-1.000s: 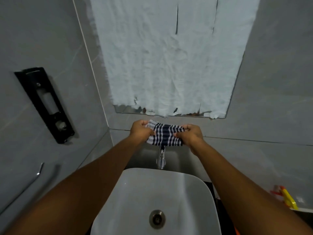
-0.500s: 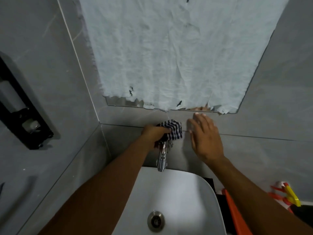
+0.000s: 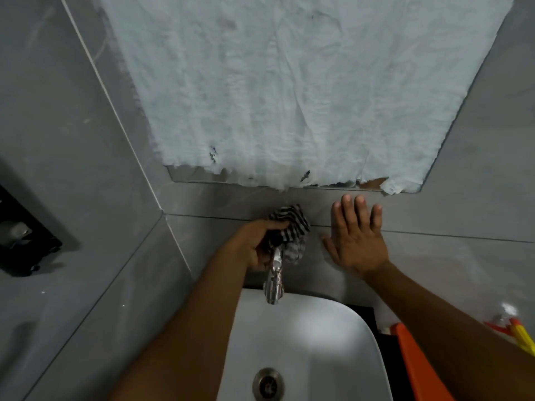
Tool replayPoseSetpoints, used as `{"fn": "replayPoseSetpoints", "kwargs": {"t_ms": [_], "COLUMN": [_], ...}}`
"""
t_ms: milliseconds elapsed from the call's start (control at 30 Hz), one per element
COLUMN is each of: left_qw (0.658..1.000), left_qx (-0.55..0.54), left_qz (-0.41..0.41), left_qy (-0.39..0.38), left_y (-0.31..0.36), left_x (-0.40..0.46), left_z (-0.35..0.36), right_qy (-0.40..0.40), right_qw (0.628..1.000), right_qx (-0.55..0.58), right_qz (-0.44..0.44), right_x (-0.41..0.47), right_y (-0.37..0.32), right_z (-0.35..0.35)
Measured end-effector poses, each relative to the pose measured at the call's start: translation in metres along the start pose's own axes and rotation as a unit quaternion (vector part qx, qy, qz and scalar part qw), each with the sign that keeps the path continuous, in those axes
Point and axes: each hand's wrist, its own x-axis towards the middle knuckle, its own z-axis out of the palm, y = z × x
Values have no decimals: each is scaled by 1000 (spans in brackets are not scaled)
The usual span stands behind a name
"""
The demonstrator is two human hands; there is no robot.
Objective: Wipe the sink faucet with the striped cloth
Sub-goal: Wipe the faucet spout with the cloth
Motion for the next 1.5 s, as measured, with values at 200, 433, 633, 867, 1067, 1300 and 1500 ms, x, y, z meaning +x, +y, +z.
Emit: {"fn": "replayPoseSetpoints", "kwargs": {"t_ms": [200,433,633,867,1067,1300,1500], "left_qw": [959,841,853,818,722,893,878], "left_qx": [207,332,224,415,601,265,249], "left_qz": [132,338,391,302,229,305,366], "left_qy": [142,261,263,261,255,200,180], "left_y": [3,-92,-137,-63,1,-44,-109], "left_x": [2,-59,-68,-45,-21,-26,-45], "left_z": [16,21,10,31,61,9,-3], "right_qy": [-32,-70,-73,-46,-44,-48,-69], "right_qw": [999,997,997,999,999,999,997], "right_qx": [-2,-13,-4,-4,4,15,18], "right_qz": [22,20,27,14,9,11,9], "right_x": [2,2,3,2,2,1,1], "right_y": [-2,-4,-6,-5,-1,-2,-2], "right_z": [-5,-11,-14,-10,-3,-1,-1]}}
